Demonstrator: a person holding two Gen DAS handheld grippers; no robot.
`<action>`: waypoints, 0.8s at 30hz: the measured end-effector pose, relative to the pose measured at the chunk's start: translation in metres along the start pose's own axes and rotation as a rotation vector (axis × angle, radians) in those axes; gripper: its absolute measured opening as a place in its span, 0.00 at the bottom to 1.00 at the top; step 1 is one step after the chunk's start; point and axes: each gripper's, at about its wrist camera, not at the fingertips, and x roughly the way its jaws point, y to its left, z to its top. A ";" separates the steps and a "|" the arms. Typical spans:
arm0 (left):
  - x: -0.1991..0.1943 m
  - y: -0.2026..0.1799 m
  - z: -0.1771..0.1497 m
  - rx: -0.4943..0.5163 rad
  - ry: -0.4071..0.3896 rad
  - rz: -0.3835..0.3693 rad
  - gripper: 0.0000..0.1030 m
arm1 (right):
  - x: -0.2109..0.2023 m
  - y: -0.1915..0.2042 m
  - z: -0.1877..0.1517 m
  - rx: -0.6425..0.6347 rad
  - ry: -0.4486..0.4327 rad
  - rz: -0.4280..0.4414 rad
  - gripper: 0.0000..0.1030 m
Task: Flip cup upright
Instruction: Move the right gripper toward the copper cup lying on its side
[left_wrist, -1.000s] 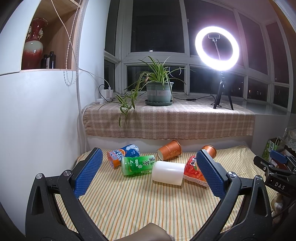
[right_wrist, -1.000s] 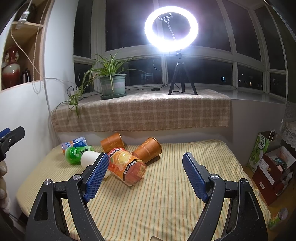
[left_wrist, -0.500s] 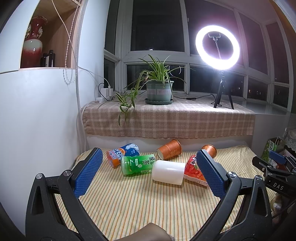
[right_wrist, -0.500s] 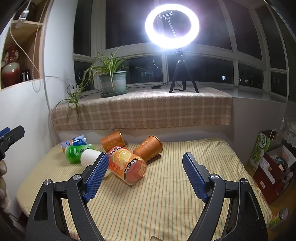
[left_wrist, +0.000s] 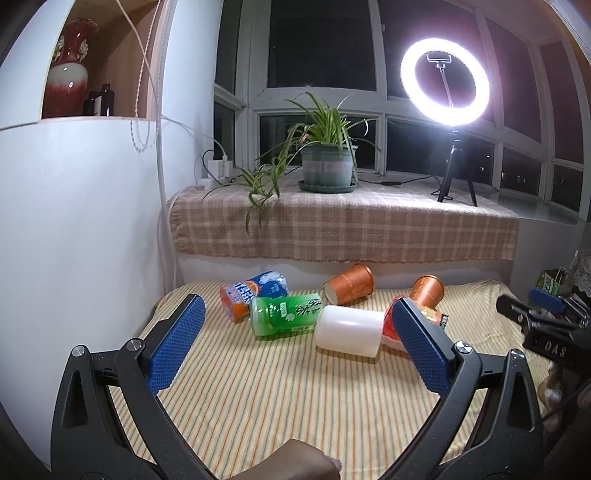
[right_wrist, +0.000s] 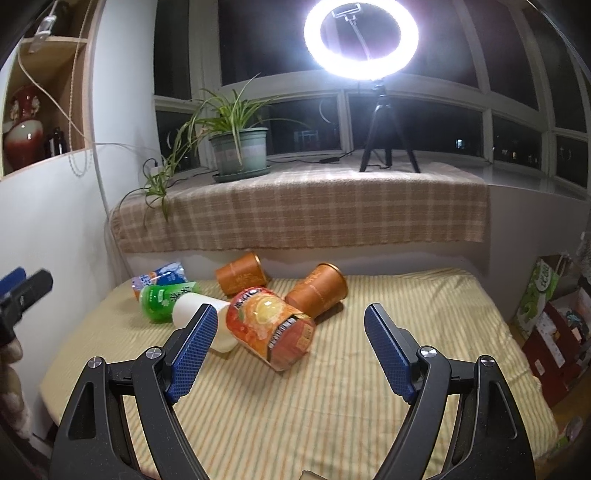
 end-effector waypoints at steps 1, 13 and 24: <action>0.000 0.003 0.001 -0.002 0.003 0.004 1.00 | 0.004 0.002 0.002 0.004 0.006 0.009 0.79; 0.005 0.039 -0.005 -0.032 0.041 0.059 1.00 | 0.069 0.017 0.026 0.108 0.129 0.114 0.79; 0.013 0.070 -0.019 -0.070 0.089 0.094 1.00 | 0.168 0.031 0.050 0.331 0.349 0.170 0.79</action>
